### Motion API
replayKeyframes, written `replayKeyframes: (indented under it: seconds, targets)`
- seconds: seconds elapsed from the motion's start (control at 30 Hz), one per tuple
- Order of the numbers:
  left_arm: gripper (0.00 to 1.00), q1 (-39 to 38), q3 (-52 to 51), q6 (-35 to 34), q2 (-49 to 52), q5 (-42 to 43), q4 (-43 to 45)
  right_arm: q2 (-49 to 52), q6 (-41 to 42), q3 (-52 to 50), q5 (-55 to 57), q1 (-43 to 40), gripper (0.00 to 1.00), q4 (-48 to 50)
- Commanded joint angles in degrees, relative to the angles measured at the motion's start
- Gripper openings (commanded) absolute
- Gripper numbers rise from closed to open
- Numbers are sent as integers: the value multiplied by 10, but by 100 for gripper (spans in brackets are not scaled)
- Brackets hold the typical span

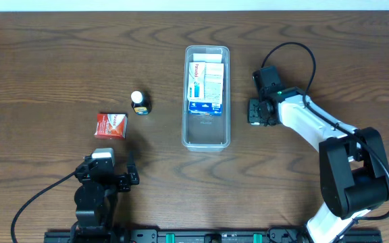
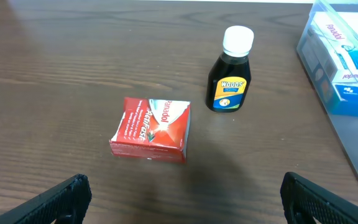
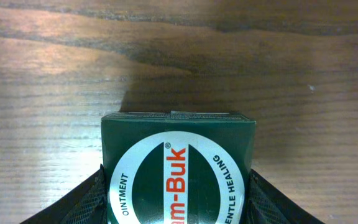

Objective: Pack container
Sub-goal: 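Carry the green tin into the container and release it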

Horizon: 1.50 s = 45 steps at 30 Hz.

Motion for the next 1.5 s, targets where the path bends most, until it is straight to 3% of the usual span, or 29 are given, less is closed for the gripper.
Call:
replayKeyframes:
  seconds: [0.0,0.2,0.37,0.87,1.17,1.37,1.47]
  targets:
    - [98,3,-7,-1,0,0,-10,-47,3,64,3,6,57,-31]
    - [98,3,-7,-1,0,0,-10,-110,-6,202,2,38,55,-135]
    - [98,3,-7,-1,0,0,-10,-113,-16,275,-2,87,55,-136]
    - [98,3,-7,-1,0,0,-10,75,54,275,-2,142,58,-33]
    - [98,3,-7,-1,0,0,-10,94,71,275,3,140,66,-35]
    - [98,3,-7,-1,0,0,-10,94,76,275,15,140,77,-33]
    - [98,3,-7,-1,0,0,-10,94,76,279,15,140,75,-33]
